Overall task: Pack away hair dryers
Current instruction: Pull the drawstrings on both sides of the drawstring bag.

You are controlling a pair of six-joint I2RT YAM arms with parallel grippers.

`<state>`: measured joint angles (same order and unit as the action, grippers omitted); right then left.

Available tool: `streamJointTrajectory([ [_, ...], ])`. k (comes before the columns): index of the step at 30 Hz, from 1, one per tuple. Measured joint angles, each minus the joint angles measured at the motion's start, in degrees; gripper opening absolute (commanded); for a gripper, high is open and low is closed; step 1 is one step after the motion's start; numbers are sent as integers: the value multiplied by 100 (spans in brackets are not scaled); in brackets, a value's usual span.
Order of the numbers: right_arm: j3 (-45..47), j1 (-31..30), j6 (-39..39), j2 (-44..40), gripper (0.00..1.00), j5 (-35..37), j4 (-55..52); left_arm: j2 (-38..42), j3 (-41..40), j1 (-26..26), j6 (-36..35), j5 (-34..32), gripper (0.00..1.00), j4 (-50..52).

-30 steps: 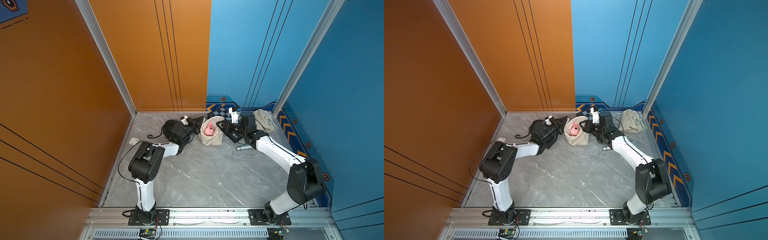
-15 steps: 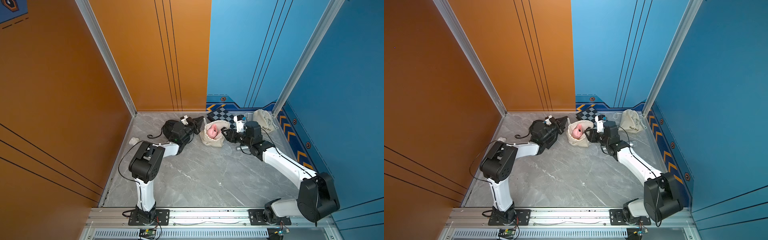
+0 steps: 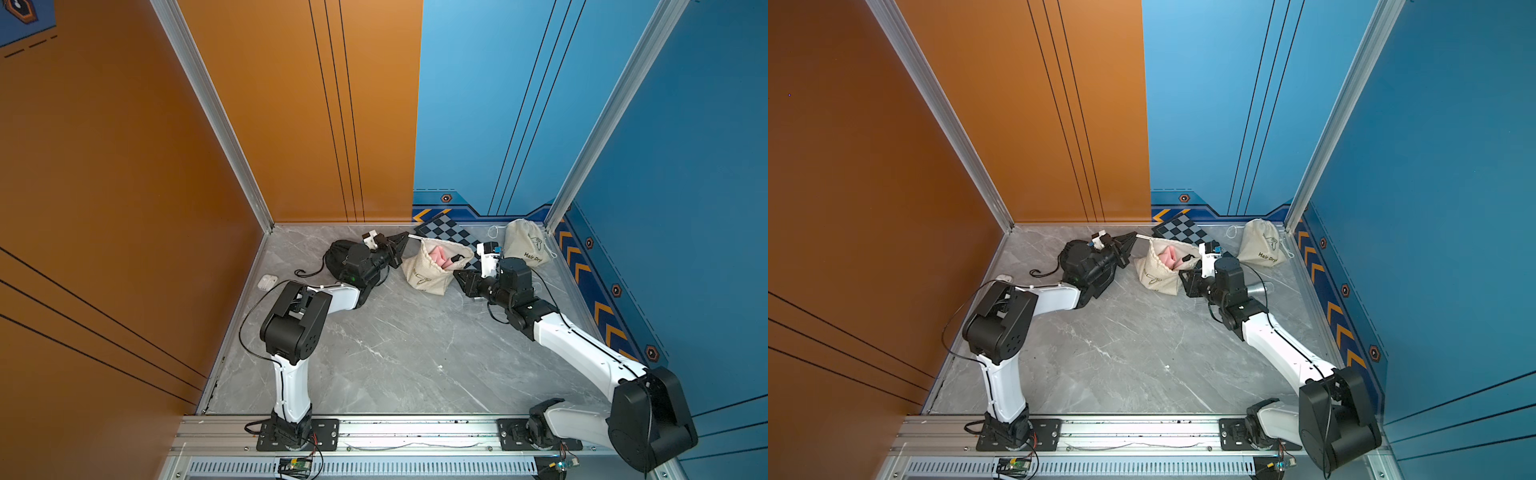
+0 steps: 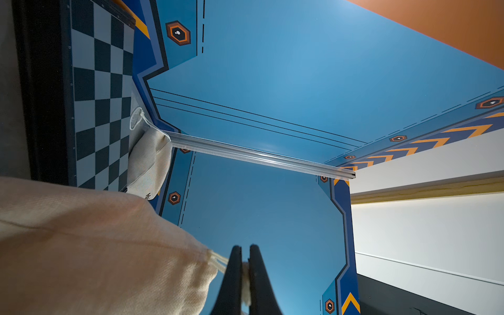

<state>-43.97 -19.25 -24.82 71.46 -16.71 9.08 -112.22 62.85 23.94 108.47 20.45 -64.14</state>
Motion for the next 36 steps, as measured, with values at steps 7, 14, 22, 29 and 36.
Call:
streamJointTrajectory([
  [7,212,251,-7,-46,32,203,256,-79,179,129,2,0,0,-9],
  [14,369,409,-7,50,33,197,501,-105,232,195,2,0,0,-55],
  [22,450,463,-4,450,32,151,813,-107,249,201,2,0,0,-83],
  [29,455,463,-2,782,31,63,1080,-107,249,216,2,0,0,-83],
  [36,293,459,-2,1217,27,48,1115,-107,249,238,2,2,0,-83],
])
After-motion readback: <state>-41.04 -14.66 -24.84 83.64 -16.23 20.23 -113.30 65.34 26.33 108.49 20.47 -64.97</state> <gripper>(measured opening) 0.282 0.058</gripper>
